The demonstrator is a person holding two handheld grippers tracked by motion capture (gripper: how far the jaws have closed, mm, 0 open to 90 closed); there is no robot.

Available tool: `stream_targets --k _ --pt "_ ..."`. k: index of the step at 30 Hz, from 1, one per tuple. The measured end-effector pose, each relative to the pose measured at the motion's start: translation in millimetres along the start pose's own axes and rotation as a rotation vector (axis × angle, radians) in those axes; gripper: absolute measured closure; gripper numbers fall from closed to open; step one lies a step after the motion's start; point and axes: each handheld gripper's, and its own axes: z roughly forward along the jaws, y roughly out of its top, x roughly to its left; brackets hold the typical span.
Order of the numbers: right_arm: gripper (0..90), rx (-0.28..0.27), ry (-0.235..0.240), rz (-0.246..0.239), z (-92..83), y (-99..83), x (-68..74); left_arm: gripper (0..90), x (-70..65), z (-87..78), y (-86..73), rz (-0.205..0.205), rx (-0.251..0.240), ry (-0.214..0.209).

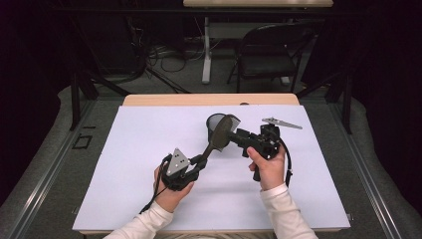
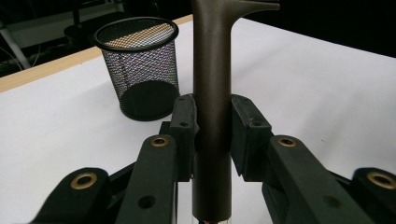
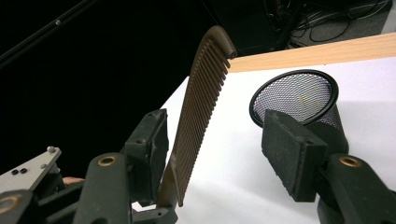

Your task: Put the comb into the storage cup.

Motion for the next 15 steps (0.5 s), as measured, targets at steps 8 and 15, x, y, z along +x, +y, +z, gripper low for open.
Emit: stream_targets --k 8,15 --pt "48.6 0.001 0.010 0.015 -0.2 -0.4 -4.1 72.6 -4.3 1.8 -1.4 0.009 0.009 -0.010" --pt "56.1 0.007 0.017 0.025 0.5 -1.4 -6.1 72.6 -7.3 3.2 -2.4 0.017 0.012 -0.020"
